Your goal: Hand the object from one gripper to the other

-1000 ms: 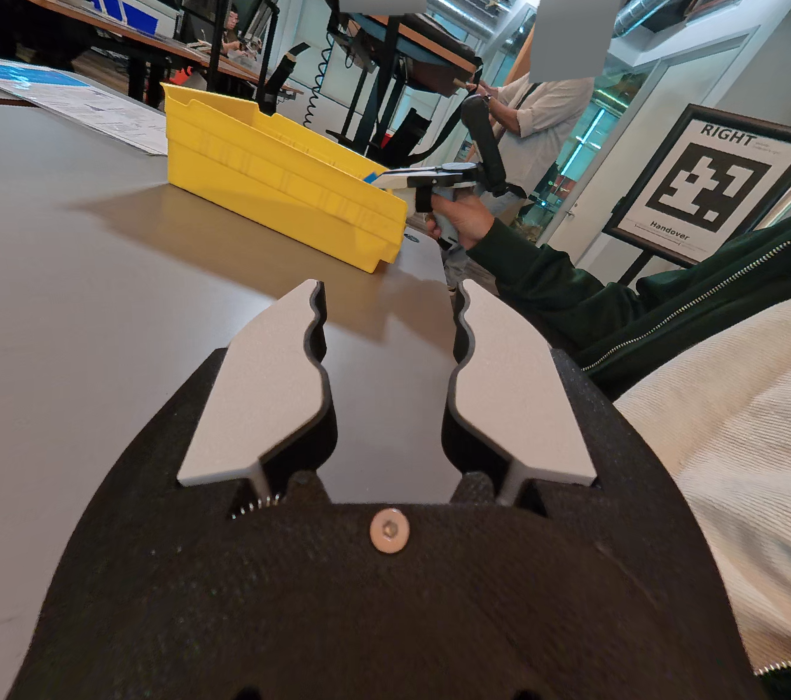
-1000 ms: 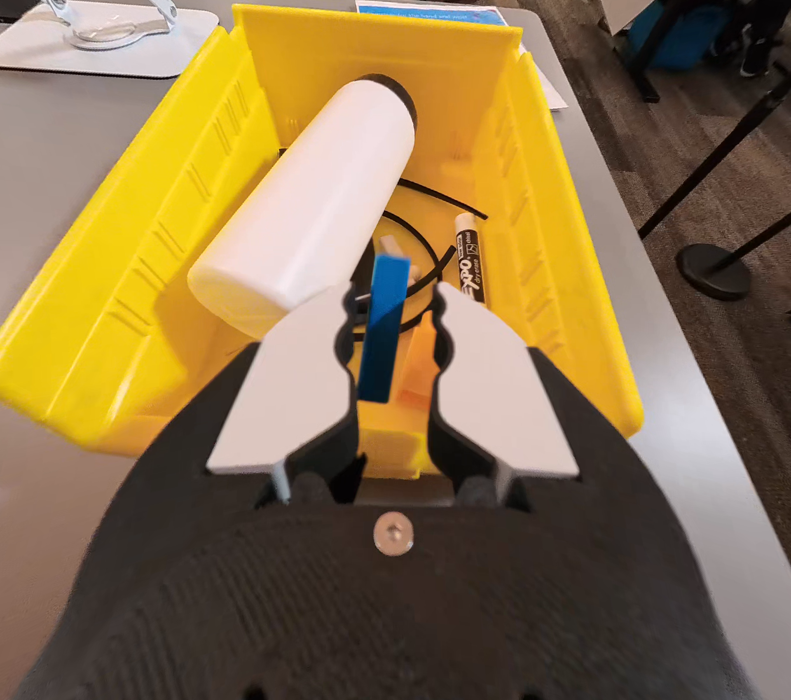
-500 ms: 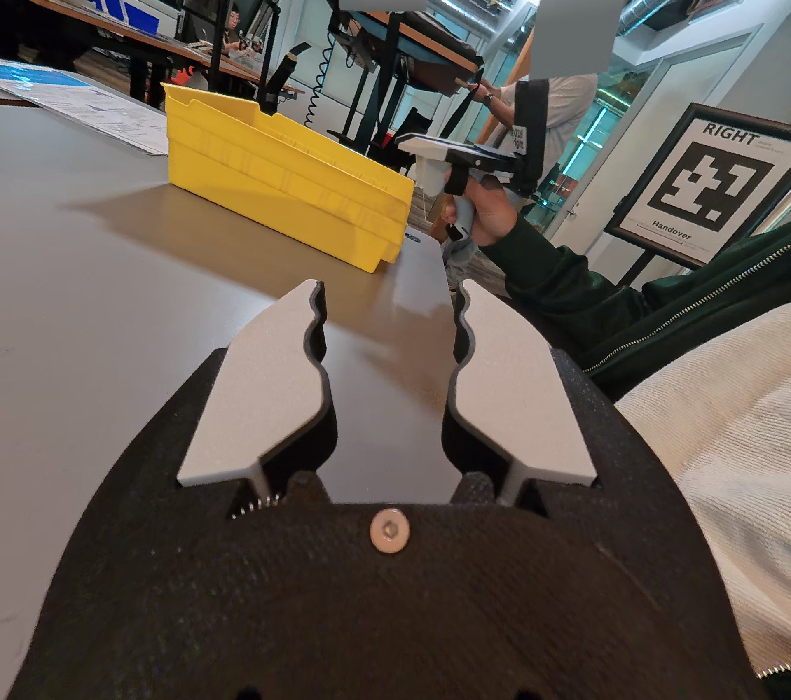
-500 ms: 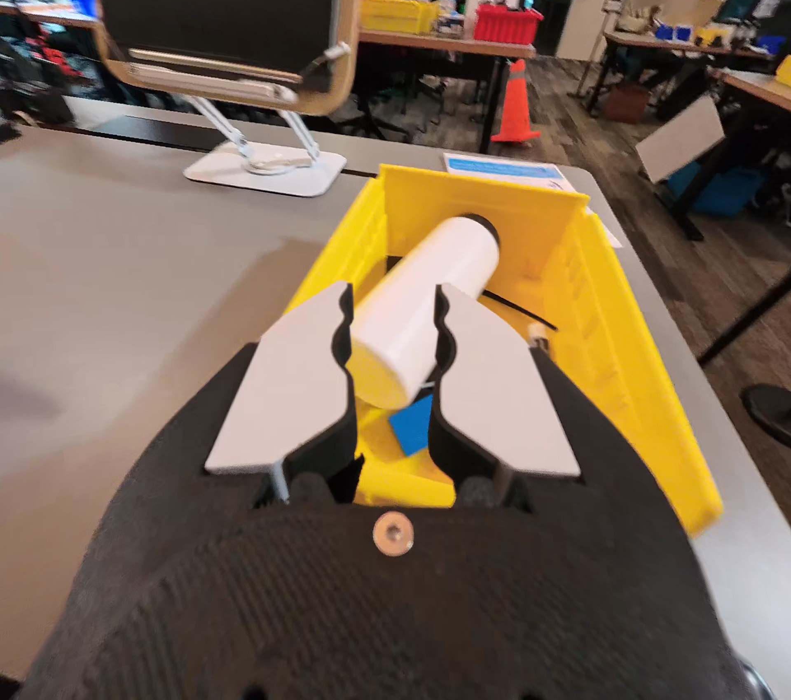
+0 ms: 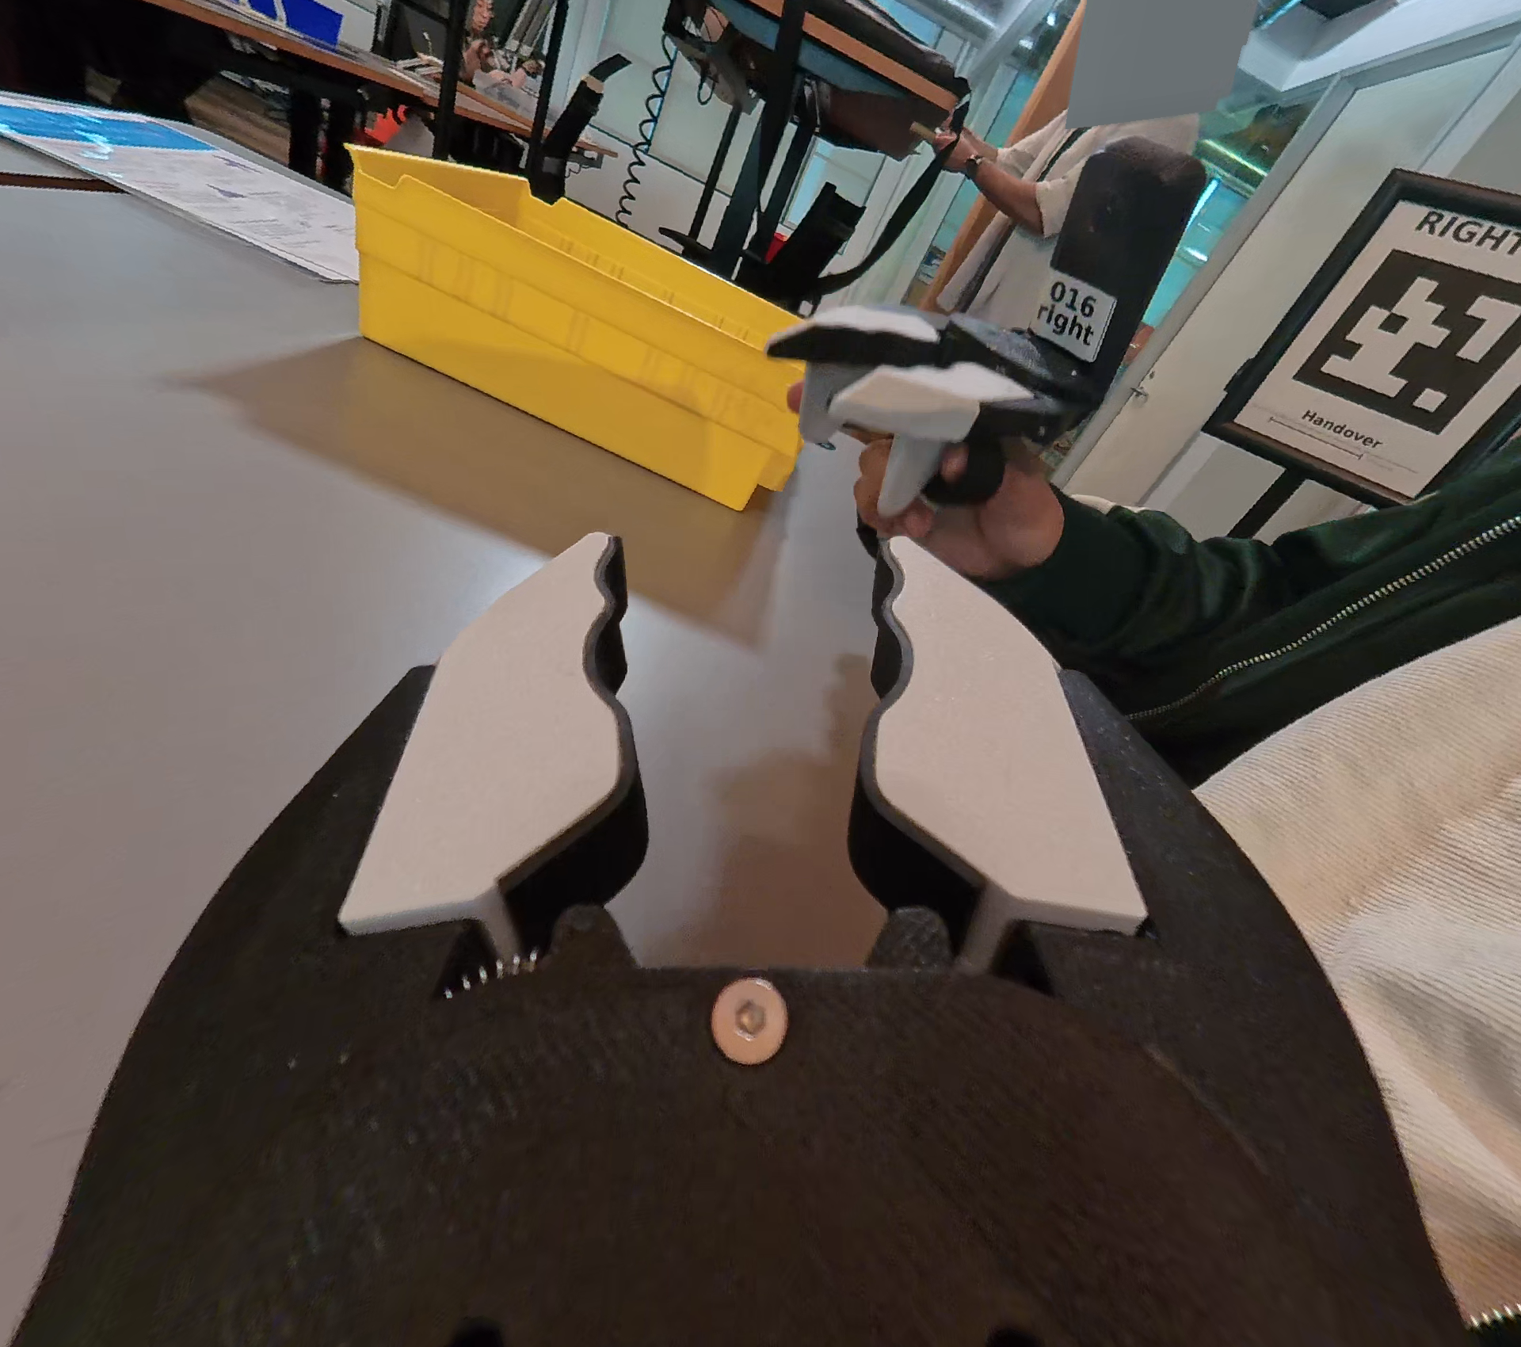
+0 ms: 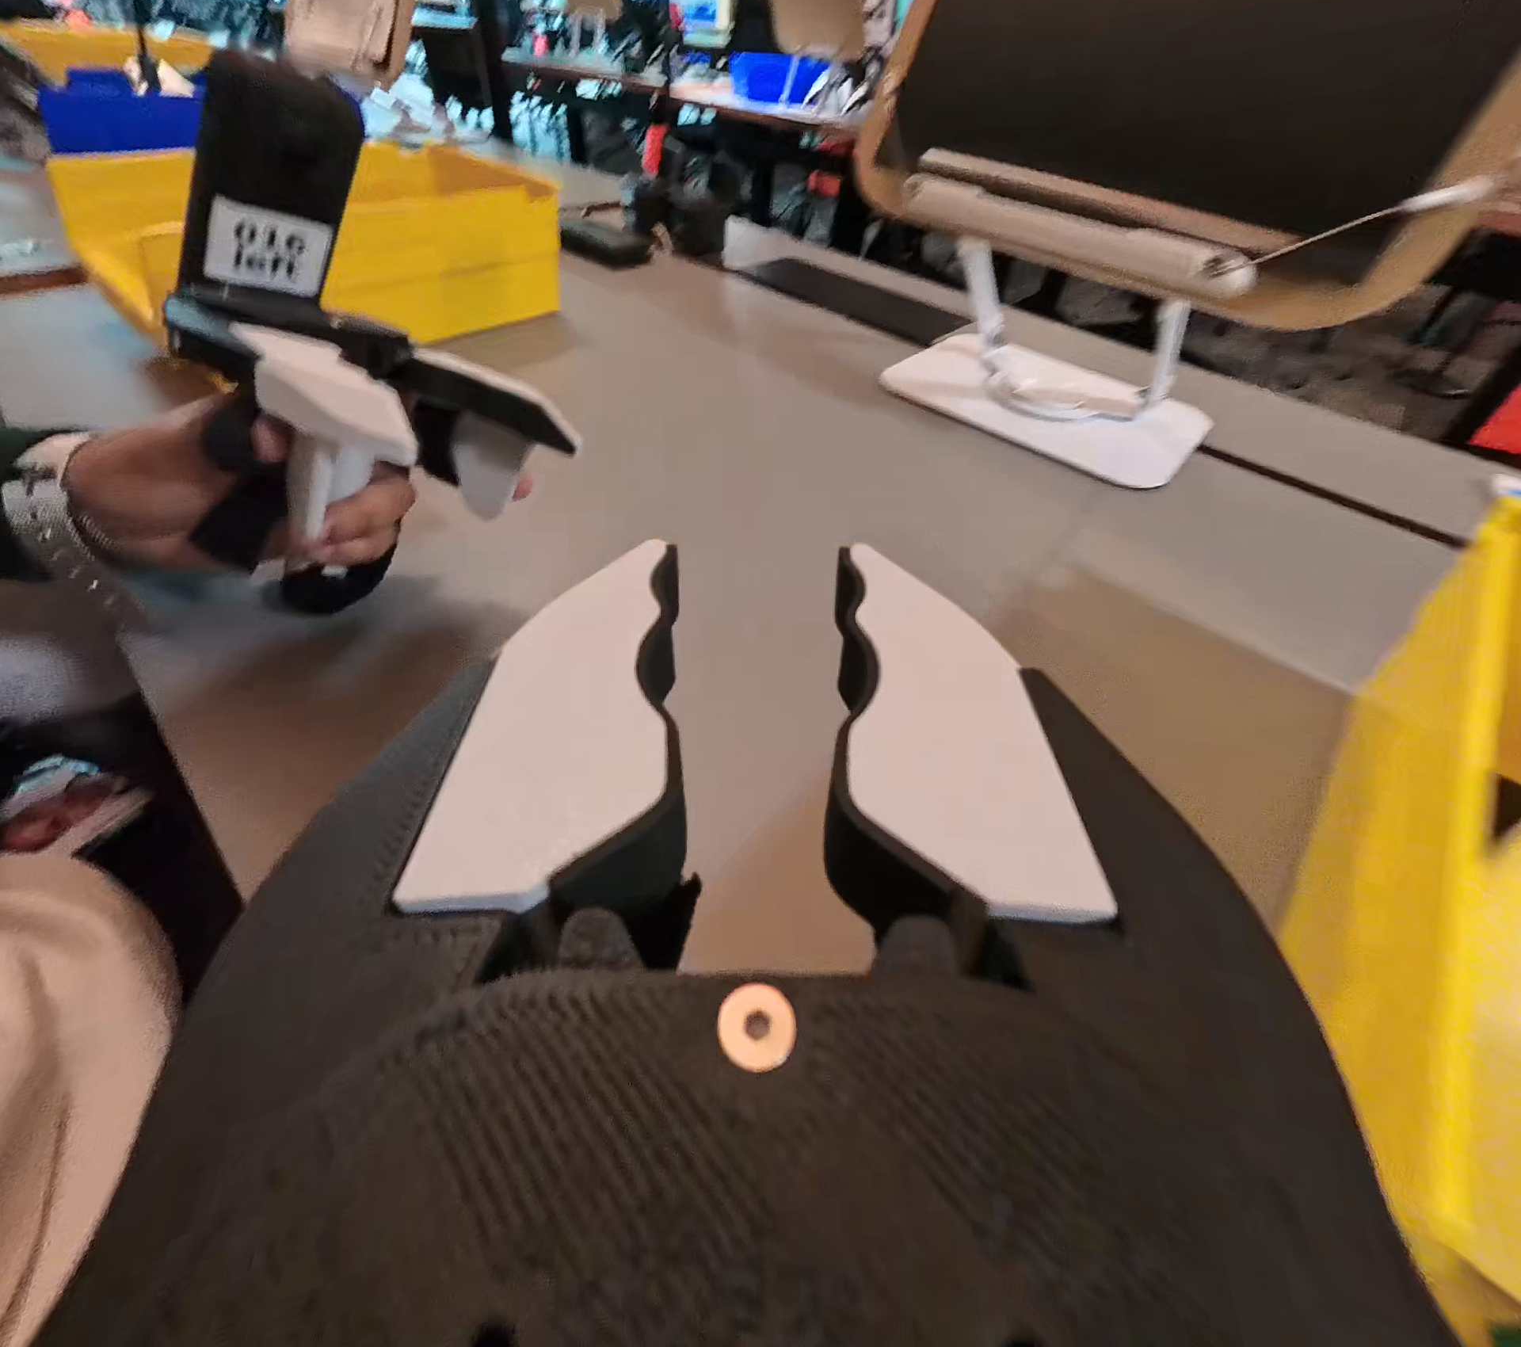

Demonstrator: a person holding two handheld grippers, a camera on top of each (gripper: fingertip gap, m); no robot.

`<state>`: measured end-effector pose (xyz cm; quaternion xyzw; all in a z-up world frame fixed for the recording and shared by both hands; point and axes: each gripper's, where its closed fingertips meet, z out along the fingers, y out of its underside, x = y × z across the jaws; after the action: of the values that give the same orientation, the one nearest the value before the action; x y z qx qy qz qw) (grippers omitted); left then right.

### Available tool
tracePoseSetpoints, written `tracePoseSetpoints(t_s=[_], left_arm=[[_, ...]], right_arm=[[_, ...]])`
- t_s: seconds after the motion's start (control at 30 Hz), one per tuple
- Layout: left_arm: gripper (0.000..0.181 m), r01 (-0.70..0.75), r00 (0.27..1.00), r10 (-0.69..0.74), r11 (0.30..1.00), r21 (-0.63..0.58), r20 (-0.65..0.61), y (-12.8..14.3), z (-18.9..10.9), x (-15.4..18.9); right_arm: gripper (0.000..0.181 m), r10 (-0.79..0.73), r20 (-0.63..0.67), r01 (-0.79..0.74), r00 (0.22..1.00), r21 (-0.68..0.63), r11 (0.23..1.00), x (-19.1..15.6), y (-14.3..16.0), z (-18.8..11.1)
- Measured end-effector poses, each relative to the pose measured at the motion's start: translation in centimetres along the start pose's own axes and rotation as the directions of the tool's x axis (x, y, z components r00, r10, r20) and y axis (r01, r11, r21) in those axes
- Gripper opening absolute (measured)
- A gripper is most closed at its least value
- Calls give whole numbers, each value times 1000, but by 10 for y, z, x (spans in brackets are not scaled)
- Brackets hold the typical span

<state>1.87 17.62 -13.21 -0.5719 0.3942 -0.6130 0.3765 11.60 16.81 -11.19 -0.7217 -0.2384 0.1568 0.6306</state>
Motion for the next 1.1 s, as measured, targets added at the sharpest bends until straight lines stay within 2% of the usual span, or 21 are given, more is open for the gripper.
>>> tracePoseSetpoints(t_s=[0.2,0.43,0.57,0.7,0.77,0.83,0.9,0.97,1.03,1.1], left_arm=[[58,-2,999,2,1000,-7,34,0,-3,-6],[56,-48,993,47,999,10,105,-12,-11,-14],[53,-126,977,118,991,33,177,-32,-27,-20],[48,-191,961,163,976,109,225,-72,-55,-20],[47,-251,938,208,959,130,277,-102,-82,-21],[42,-332,890,255,931,153,378,-139,-124,-24],[29,-393,837,265,900,189,478,-172,-176,-26],[21,-403,784,207,887,226,586,-193,-236,-34],[22,-332,737,86,910,247,670,-195,-294,-53],[24,-198,684,-36,952,233,729,-173,-343,-79]], right_arm=[[40,12,149,2,989,-91,996,-35,25,28],[44,81,246,-47,966,-140,989,-70,33,47],[44,32,231,7,972,-169,986,-67,41,47],[43,74,207,-42,976,-154,987,-53,39,42],[42,116,204,-87,972,-143,986,-47,37,40],[41,150,198,-124,969,-140,982,-42,38,39],[40,176,191,-151,966,-141,979,-37,39,38],[40,198,184,-174,963,-140,975,-33,39,39],[40,215,177,-192,960,-139,972,-30,40,39],[40,221,165,-199,961,-144,969,-27,41,39]])
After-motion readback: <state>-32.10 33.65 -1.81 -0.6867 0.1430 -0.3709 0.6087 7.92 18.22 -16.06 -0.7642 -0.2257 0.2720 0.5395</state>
